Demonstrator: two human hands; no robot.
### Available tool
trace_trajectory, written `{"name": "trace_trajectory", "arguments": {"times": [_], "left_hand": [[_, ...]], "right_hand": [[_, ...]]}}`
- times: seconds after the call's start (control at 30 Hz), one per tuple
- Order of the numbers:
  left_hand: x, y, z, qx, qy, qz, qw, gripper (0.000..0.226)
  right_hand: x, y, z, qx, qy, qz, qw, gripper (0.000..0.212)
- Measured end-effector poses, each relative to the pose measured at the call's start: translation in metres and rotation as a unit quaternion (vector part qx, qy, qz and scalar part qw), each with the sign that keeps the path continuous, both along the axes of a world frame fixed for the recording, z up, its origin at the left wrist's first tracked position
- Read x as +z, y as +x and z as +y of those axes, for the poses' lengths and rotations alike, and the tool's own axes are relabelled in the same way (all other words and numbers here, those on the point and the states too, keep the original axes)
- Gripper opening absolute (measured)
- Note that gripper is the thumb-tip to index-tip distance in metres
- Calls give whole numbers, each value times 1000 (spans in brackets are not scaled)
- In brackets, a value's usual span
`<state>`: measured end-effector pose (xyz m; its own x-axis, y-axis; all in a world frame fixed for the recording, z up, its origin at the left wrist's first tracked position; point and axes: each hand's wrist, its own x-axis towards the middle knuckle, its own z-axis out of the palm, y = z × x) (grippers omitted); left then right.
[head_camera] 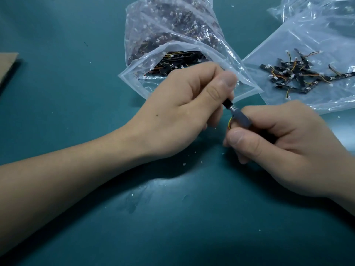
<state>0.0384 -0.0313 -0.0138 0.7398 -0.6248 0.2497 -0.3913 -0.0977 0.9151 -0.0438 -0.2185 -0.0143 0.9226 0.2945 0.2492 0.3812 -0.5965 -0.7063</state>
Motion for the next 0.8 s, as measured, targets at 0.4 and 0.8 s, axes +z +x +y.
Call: {"name": "trace_trajectory", "arguments": {"times": [0.4,0.8], "left_hand": [[2,7,-1,70,-67,79,992,22],[-1,-4,-2,123,261,-152,945,35]], "right_hand": [[-8,9,-2,-131,186,28,973,28],[0,2,6,-41,-95,7,995,7]]}}
